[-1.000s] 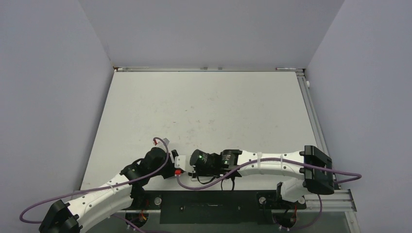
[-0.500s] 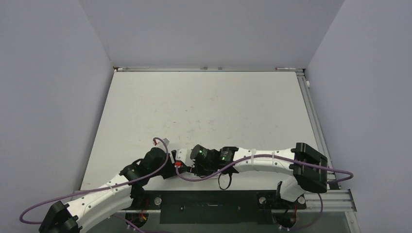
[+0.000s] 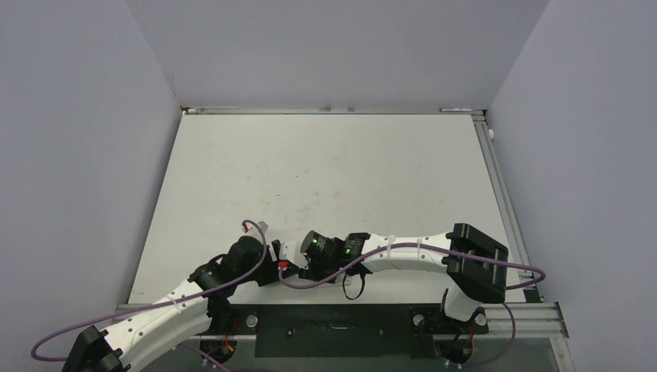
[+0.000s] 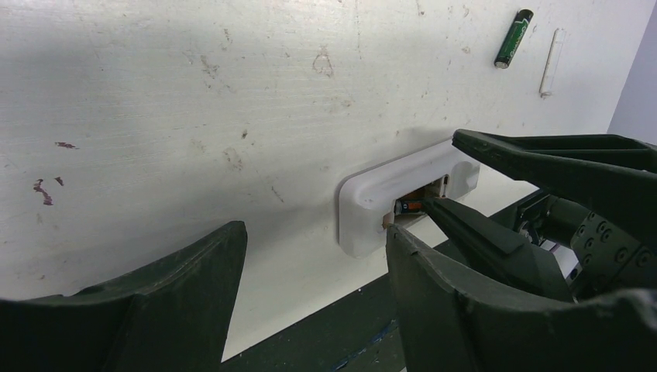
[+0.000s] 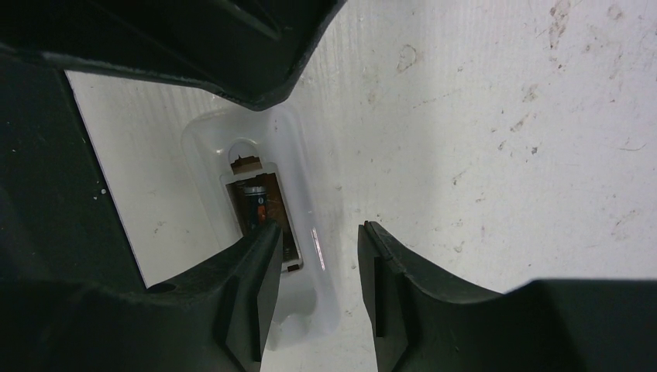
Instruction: Load the batteries into the remote control
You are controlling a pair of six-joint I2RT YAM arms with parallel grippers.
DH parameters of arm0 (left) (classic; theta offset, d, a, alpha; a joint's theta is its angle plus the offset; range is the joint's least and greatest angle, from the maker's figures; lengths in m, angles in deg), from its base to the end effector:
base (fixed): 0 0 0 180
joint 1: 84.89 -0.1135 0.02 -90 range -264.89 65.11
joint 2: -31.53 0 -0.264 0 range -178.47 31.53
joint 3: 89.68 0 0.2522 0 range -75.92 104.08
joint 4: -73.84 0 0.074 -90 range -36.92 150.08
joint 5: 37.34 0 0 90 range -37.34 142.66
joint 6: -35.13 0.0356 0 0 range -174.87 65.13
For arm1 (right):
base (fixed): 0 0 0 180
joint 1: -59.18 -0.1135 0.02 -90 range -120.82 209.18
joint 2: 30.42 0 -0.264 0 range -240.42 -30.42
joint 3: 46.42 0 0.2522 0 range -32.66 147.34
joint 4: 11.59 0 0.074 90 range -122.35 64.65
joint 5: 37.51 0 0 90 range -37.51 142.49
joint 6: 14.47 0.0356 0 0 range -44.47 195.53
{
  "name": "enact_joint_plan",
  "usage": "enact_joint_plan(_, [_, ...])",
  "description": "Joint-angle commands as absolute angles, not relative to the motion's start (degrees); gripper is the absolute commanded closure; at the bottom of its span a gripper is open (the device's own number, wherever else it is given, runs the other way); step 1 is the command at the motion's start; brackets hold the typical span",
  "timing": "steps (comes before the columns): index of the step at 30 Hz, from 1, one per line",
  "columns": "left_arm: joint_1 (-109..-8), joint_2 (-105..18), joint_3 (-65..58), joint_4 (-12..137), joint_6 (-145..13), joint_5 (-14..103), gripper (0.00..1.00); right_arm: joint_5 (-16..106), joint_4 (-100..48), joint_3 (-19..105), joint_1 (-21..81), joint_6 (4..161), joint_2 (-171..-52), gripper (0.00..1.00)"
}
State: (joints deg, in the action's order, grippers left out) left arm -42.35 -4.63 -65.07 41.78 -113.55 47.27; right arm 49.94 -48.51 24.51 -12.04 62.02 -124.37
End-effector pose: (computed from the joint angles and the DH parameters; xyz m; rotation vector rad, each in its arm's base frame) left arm 0.0959 -0.0925 0.1433 -0.3064 2.5264 -0.9186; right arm 0.1032 0.3084 0.1834 -1.8144 1.9658 0.3988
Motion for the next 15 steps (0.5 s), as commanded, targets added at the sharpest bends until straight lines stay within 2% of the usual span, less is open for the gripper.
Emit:
enact_joint_plan(1, [-42.9,-4.1,-64.7,41.2,-112.3,47.7,0.37,48.8,-46.1,26.9,-11.5,61.0,-124.9,0.59])
enact_joint_plan(15, [-43.3,-4.3,-64.8,41.5,-112.0,47.4,0.36,47.9,-46.1,28.8,-10.9,59.4,-127.5,0.60])
